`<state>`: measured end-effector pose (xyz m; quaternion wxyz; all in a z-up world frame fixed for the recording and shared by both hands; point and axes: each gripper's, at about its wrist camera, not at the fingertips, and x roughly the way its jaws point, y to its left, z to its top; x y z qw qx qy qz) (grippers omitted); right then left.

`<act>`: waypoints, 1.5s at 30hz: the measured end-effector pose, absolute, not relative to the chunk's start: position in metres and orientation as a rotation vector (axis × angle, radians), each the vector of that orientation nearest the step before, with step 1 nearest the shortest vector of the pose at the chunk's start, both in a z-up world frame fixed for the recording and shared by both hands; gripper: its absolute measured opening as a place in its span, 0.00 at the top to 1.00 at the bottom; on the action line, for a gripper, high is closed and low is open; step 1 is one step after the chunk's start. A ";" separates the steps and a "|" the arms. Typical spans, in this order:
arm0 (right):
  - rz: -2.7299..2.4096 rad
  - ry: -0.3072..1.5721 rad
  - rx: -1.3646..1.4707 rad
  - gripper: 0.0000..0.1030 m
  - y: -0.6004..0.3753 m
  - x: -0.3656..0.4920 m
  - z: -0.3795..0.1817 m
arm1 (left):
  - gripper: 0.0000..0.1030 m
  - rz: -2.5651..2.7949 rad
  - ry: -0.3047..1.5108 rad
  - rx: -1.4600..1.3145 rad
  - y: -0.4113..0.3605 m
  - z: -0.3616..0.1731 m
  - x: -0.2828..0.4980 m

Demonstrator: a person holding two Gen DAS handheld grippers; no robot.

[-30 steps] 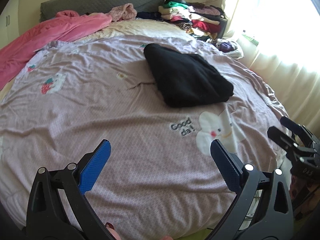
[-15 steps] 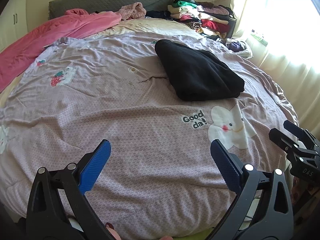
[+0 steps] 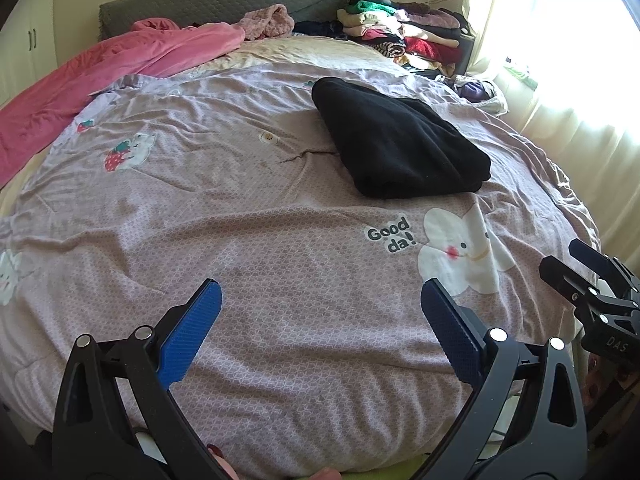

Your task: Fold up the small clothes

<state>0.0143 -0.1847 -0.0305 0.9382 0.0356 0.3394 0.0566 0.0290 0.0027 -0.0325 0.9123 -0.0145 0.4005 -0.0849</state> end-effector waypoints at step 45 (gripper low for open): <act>0.126 0.700 0.066 0.04 -0.174 0.014 -0.028 | 0.09 -0.164 0.824 -0.010 0.002 -0.029 0.023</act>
